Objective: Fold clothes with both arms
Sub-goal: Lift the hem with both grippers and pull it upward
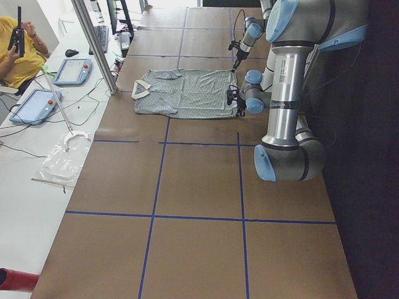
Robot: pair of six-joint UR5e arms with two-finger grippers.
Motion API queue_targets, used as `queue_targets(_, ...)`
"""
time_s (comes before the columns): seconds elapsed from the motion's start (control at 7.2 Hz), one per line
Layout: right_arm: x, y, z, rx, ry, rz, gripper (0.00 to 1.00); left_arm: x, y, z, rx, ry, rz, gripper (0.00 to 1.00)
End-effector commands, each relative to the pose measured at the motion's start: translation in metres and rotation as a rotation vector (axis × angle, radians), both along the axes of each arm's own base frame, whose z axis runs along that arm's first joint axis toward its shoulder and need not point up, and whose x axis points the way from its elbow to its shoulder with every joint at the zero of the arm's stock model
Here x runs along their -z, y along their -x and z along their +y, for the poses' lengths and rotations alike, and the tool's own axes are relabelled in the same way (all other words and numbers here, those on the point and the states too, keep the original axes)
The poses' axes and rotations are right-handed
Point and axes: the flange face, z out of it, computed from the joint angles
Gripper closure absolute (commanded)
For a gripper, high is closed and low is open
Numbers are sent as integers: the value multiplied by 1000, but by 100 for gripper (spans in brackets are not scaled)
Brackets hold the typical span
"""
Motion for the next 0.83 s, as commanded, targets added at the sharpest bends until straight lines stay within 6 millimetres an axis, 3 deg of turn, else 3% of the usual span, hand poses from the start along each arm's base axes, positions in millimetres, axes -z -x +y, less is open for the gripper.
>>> queue_targets(0.0,21,-20,-14,9,-12,1,100,15,0,0,-5,-1,25,100)
queue_targets(0.14,48,-48,-23,31,-1,-1,100,42,21,1,-14,-7,40,100)
queue_targets(0.28,78,-81,-19,47,15,-10,100,82,58,14,-78,33,25,100)
queue_targets(0.56,133,-158,2,114,51,-40,100,176,147,25,-122,73,27,100)
queue_targets(0.69,152,-192,7,145,83,-64,100,204,169,17,-124,103,34,100)
